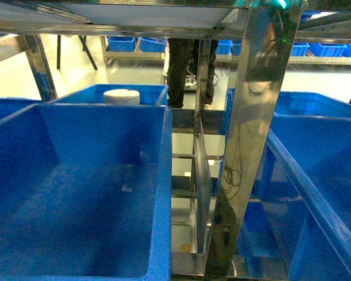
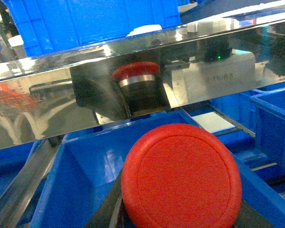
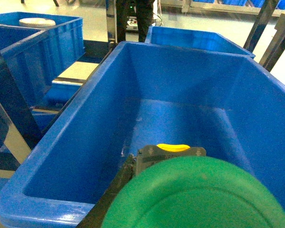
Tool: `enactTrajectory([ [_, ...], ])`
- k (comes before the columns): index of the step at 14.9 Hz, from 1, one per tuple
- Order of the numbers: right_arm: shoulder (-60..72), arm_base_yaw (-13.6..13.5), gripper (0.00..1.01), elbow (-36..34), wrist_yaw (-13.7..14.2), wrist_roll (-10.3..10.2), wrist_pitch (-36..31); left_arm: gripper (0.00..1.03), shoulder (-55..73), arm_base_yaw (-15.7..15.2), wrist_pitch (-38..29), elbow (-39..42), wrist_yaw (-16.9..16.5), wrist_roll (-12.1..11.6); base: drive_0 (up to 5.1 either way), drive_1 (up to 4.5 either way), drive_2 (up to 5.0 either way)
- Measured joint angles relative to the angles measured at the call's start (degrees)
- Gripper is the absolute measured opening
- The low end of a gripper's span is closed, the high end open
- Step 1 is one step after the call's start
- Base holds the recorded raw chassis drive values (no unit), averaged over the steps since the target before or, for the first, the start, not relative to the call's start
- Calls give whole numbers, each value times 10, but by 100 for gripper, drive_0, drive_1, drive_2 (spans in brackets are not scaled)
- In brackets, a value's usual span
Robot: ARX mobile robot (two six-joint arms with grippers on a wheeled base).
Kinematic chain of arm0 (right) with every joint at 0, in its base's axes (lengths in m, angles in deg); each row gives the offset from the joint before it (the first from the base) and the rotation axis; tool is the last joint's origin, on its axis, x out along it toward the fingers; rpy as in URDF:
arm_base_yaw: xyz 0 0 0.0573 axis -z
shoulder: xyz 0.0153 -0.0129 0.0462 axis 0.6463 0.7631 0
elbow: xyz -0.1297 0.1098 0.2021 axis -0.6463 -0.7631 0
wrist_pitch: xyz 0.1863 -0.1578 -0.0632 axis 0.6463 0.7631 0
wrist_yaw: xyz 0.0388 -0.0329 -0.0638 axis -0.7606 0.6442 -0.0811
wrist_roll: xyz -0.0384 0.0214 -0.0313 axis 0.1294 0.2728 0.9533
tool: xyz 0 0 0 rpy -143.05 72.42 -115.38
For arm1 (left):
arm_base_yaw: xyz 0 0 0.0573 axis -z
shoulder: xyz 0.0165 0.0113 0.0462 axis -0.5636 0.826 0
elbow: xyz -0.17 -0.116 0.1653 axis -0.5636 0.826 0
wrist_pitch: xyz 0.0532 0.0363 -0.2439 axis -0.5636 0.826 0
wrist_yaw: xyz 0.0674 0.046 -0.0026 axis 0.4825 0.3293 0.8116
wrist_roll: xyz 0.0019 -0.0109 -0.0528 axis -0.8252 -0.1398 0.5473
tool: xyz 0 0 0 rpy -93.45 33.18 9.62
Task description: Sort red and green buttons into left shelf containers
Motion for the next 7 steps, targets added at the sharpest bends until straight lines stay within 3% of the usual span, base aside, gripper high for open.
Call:
enactTrajectory([
  [3, 9, 4, 27, 0, -4, 0, -12, 24, -1, 0, 1, 0, 0, 0, 0, 0, 0],
  [5, 68, 7, 27, 0, -2, 1, -53, 24, -1, 0, 1, 0, 0, 0, 0, 0, 0],
  [7, 180, 4, 27, 15, -4, 10, -138, 24, -1, 0, 2, 0, 0, 0, 0, 0, 0],
])
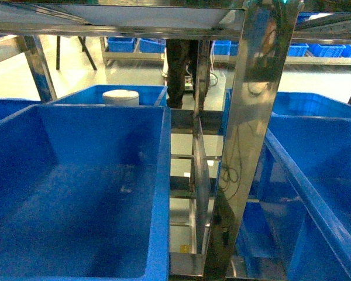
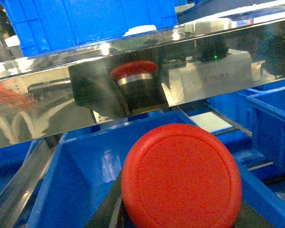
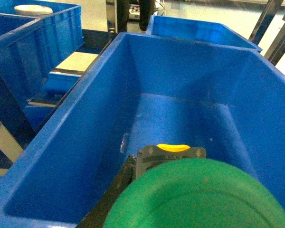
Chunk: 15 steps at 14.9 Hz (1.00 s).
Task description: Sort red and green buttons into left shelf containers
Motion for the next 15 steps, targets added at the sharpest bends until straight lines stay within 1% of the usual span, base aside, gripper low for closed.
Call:
enactTrajectory([
  [1, 63, 8, 27, 16, -3, 4, -41, 24, 0, 0, 0, 0, 0, 0, 0, 0, 0],
  [2, 145, 23, 27, 43, -5, 14, -77, 24, 0, 0, 0, 0, 0, 0, 0, 0, 0],
  [3, 234, 37, 27, 75, -10, 26, -106, 24, 0, 0, 0, 0, 0, 0, 0, 0, 0],
  [4, 298, 48, 27, 97, -13, 31, -127, 24, 0, 0, 0, 0, 0, 0, 0, 0, 0],
  [5, 394, 58, 27, 140, -14, 48, -120, 24, 0, 0, 0, 0, 0, 0, 0, 0, 0],
  [6, 480, 60, 27, 185, -13, 64, -103, 24, 0, 0, 0, 0, 0, 0, 0, 0, 0],
  [7, 567, 61, 27, 236, -5, 75, -96, 24, 0, 0, 0, 0, 0, 0, 0, 0, 0],
  [8, 644, 63, 27, 292, 7, 80, -77, 24, 0, 0, 0, 0, 0, 0, 0, 0, 0],
  [10, 755, 64, 27, 399, 22, 84, 15, 24, 0, 0, 0, 0, 0, 0, 0, 0, 0],
  [11, 788, 64, 27, 429, 18, 84, 50, 24, 0, 0, 0, 0, 0, 0, 0, 0, 0],
  [12, 804, 64, 27, 434, 24, 85, 47, 24, 0, 0, 0, 0, 0, 0, 0, 0, 0],
  [13, 804, 65, 36, 434, 19, 85, 44, 24, 0, 0, 0, 0, 0, 0, 0, 0, 0],
  [15, 802, 68, 67, 419, 26, 83, -11, 24, 0, 0, 0, 0, 0, 0, 0, 0, 0],
])
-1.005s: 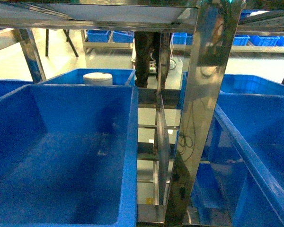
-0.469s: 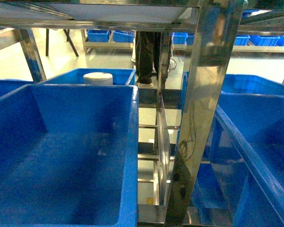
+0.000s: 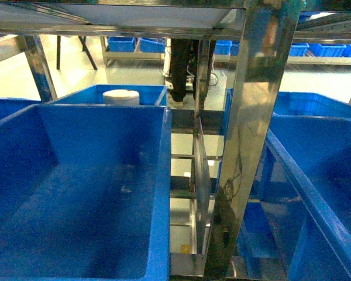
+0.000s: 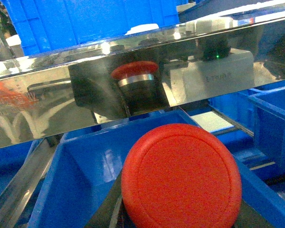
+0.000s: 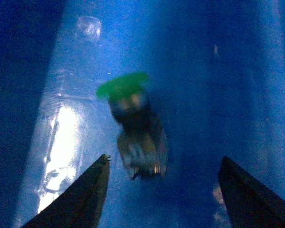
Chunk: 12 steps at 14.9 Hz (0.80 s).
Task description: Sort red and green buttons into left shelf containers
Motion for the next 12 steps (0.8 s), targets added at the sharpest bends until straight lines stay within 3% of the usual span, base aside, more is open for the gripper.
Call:
enactTrajectory([
  [2, -32, 1, 94, -42, 1, -7, -76, 24, 0, 0, 0, 0, 0, 0, 0, 0, 0],
  [3, -70, 1, 99, -63, -1, -16, -117, 24, 0, 0, 0, 0, 0, 0, 0, 0, 0],
  [7, -189, -1, 98, -126, -15, -32, -140, 24, 0, 0, 0, 0, 0, 0, 0, 0, 0],
  [9, -318, -10, 98, -204, -23, -38, -140, 24, 0, 0, 0, 0, 0, 0, 0, 0, 0],
  [11, -482, -40, 98, -264, -29, -67, -92, 24, 0, 0, 0, 0, 0, 0, 0, 0, 0],
  [12, -609, -58, 98, -309, -33, -82, -33, 24, 0, 0, 0, 0, 0, 0, 0, 0, 0],
])
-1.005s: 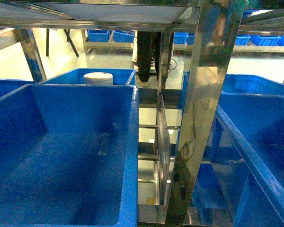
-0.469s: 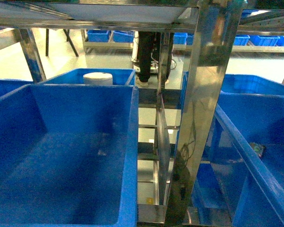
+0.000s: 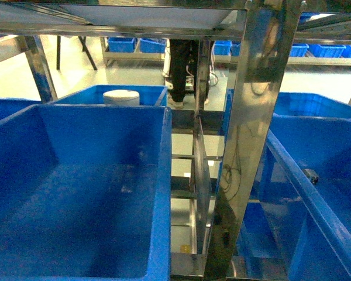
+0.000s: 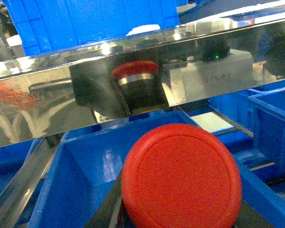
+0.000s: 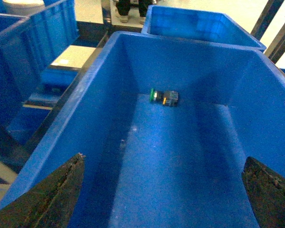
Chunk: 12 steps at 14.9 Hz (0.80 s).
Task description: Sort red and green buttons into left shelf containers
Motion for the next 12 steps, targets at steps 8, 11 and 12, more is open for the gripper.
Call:
enactTrajectory([
  [8, -351, 1, 98, -81, -12, -10, 248, 24, 0, 0, 0, 0, 0, 0, 0, 0, 0],
  [11, -467, -56, 81, -143, 55, -33, 145, 24, 0, 0, 0, 0, 0, 0, 0, 0, 0],
  [12, -497, -63, 66, -137, 58, -41, 120, 24, 0, -1, 0, 0, 2, 0, 0, 0, 0],
])
